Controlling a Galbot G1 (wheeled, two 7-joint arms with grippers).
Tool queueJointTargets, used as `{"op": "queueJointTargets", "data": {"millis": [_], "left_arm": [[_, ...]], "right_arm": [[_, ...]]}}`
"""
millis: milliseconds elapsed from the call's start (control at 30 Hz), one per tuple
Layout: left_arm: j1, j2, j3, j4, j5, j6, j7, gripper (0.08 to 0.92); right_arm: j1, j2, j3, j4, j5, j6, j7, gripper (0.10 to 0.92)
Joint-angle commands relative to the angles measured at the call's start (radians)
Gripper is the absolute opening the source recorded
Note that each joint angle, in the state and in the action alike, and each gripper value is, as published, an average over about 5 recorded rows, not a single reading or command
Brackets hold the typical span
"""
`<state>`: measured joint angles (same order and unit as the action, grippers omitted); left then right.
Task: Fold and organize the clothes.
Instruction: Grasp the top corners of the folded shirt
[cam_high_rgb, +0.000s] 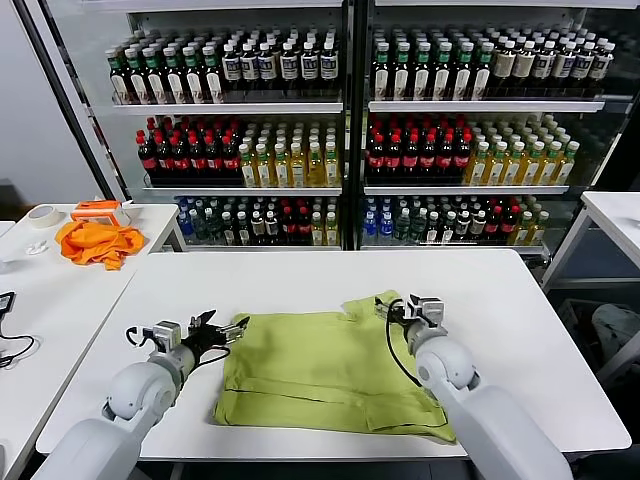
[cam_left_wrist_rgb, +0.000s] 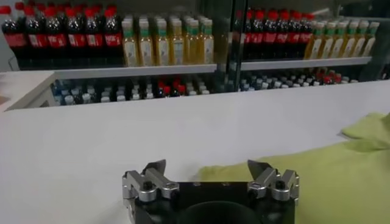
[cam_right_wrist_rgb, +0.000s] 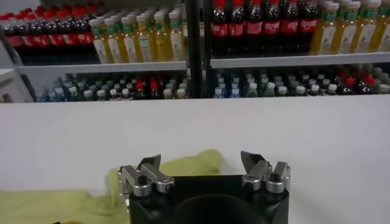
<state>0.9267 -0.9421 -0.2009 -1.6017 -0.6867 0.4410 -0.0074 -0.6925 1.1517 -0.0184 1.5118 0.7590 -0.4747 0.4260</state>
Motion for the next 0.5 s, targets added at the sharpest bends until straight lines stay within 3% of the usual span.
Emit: {"op": "queueJointTargets", "data": {"millis": [33, 400, 500], "left_arm": [[-0.102, -0.017, 0.059, 0.132, 0.006, -0.012, 0.029, 0.822], [-0.085, -0.020, 0.050, 0.134, 0.013, -0.004, 0.049, 0.823], [-0.082, -0.022, 0.049, 0.132, 0.009, 0.003, 0.054, 0.819]], "right_arm": [[0.081, 0.057, -0.040, -0.152, -0.024, 0.032, -0.007, 0.823], [0.080, 0.065, -0.041, -0.160, -0.004, 0.003, 0.022, 0.822], [0.072, 0.064, -0.039, -0.158, 0.013, -0.007, 0.032, 0.785]]}}
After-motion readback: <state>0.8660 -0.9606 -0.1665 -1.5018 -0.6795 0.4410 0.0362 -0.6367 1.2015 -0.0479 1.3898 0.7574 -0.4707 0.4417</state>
